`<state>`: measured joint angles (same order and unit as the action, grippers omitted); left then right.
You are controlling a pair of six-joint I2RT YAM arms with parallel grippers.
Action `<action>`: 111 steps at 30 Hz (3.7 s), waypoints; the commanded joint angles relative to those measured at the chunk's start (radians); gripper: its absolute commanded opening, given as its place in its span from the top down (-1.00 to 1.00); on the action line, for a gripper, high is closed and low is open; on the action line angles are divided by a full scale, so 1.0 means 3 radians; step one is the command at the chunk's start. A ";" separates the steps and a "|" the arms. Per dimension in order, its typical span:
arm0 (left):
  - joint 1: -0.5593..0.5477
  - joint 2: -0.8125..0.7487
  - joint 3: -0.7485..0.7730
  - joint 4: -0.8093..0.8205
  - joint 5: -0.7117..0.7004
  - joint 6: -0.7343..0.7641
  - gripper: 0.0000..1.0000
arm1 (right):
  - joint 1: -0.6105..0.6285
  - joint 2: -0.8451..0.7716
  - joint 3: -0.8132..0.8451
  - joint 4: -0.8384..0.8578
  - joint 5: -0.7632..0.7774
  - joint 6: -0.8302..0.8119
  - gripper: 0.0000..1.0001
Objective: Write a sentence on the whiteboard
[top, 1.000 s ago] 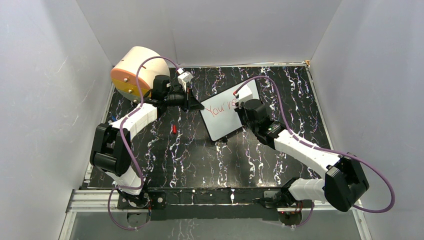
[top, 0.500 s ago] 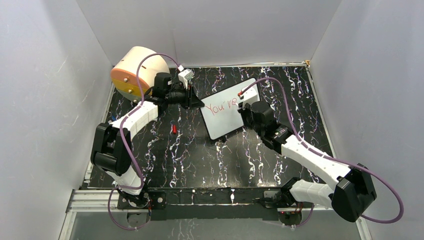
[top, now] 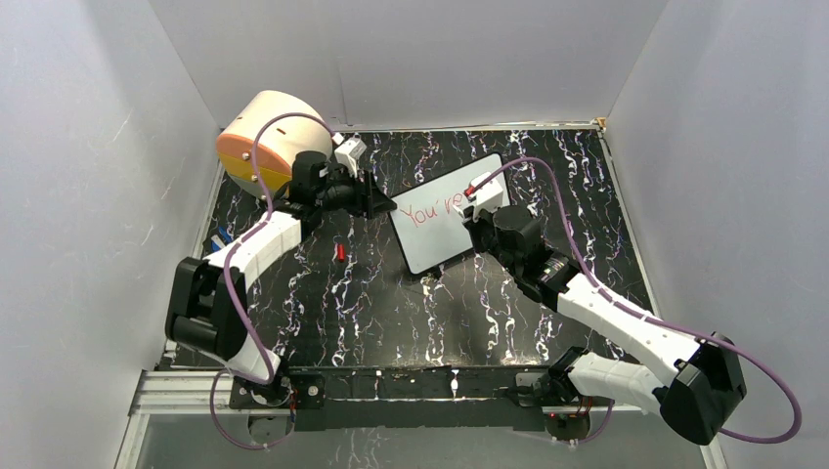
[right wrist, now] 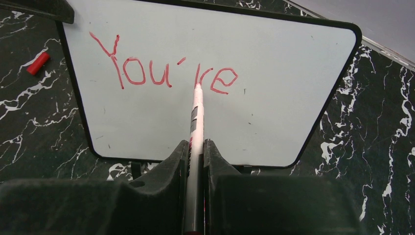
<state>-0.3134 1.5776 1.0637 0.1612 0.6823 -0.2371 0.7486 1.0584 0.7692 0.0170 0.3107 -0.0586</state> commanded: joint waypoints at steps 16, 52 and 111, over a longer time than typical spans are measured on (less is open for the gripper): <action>-0.0116 -0.0763 -0.1229 0.1342 -0.0549 -0.0988 -0.10 | 0.0346 -0.0229 -0.0107 0.0194 0.0066 0.0106 1.00; -0.0176 0.0115 -0.1010 0.1471 0.0216 -0.0347 1.00 | 0.0832 0.0185 -0.0061 0.0244 0.0548 0.0080 1.00; -0.0152 0.0075 -0.0729 0.0733 0.0409 -0.0023 1.00 | -0.0865 0.0436 0.0133 0.0758 -0.0223 -0.0256 1.00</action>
<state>-0.3618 1.6001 0.8314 0.4374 0.7979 -0.2829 0.4973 1.1809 0.7521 0.1703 0.2550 -0.1169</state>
